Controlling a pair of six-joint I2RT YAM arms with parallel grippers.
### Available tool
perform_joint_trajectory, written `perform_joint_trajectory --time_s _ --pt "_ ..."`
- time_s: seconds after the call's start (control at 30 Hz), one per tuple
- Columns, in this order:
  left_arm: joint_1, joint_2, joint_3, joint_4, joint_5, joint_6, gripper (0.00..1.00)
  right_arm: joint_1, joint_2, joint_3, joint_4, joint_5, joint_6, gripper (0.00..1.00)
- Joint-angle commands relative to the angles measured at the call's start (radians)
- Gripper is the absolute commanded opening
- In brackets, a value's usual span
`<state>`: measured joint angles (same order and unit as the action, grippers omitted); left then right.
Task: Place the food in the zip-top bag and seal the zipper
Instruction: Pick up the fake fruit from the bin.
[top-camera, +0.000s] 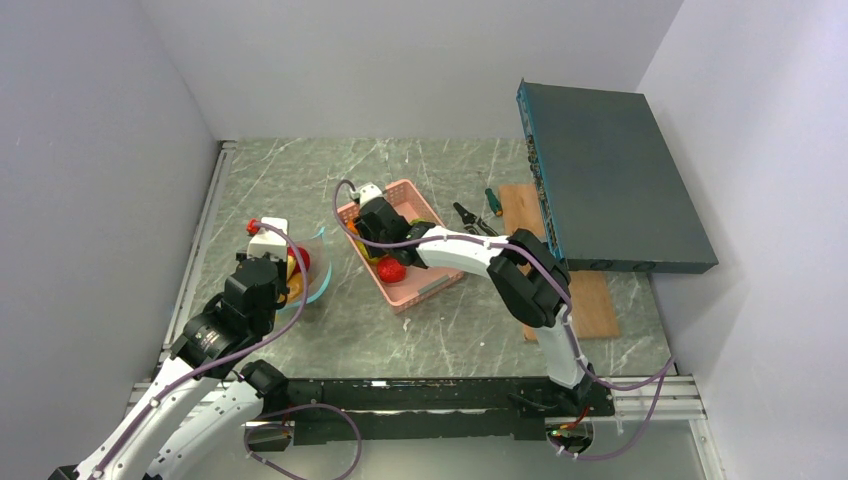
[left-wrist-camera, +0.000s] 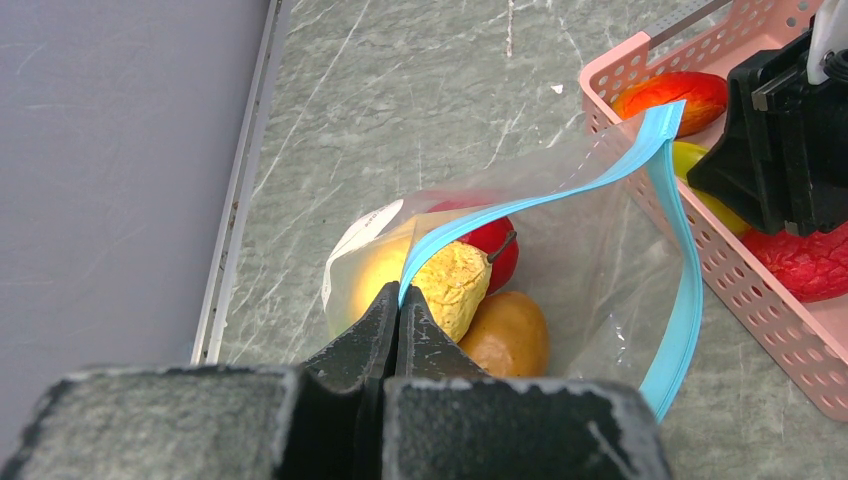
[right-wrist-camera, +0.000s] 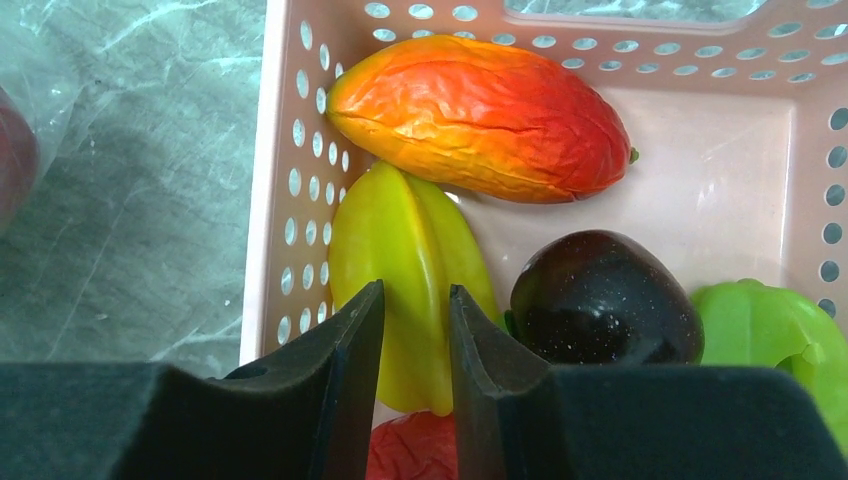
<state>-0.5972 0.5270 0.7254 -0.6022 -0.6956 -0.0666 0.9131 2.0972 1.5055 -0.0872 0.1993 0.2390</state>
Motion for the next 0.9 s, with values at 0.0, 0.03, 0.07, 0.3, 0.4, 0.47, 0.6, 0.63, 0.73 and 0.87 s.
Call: perform_joint_trajectory --time_s 0.0,0.03,0.07,0.3,0.4,0.47,0.6,0.63,0.73,0.87 --pt "0.000 -0.010 0.003 0.035 0.003 0.005 0.00 -0.003 -0.012 -0.016 0.019 -0.019 0.019 0.29" --pt "0.000 -0.009 0.002 0.036 0.004 0.005 0.00 -0.003 -0.018 -0.016 0.020 -0.021 0.019 0.27" --pt "-0.001 -0.010 0.003 0.035 0.004 0.005 0.00 -0.003 -0.023 -0.017 0.020 -0.021 0.019 0.25" --pt "0.000 -0.008 0.002 0.034 0.002 0.005 0.00 -0.027 -0.095 -0.029 0.018 -0.059 0.040 0.07" --pt "-0.001 -0.009 0.003 0.035 0.002 0.005 0.00 -0.044 -0.140 -0.053 0.031 -0.082 0.059 0.00" --pt "-0.001 -0.008 0.003 0.033 0.002 0.004 0.00 -0.053 -0.165 -0.069 0.040 -0.092 0.068 0.00" --pt "-0.001 -0.004 0.003 0.032 0.004 0.004 0.00 -0.062 -0.194 -0.096 0.050 -0.100 0.067 0.00" --pt "-0.001 -0.005 0.005 0.032 0.003 0.003 0.00 -0.062 -0.195 -0.100 0.049 -0.099 0.065 0.00" --pt "0.000 -0.005 0.004 0.033 0.002 0.003 0.00 -0.063 -0.192 -0.097 0.029 -0.088 0.059 0.00" --pt "-0.001 -0.001 0.003 0.034 0.002 0.003 0.00 -0.063 -0.222 -0.121 0.031 -0.079 0.061 0.00"
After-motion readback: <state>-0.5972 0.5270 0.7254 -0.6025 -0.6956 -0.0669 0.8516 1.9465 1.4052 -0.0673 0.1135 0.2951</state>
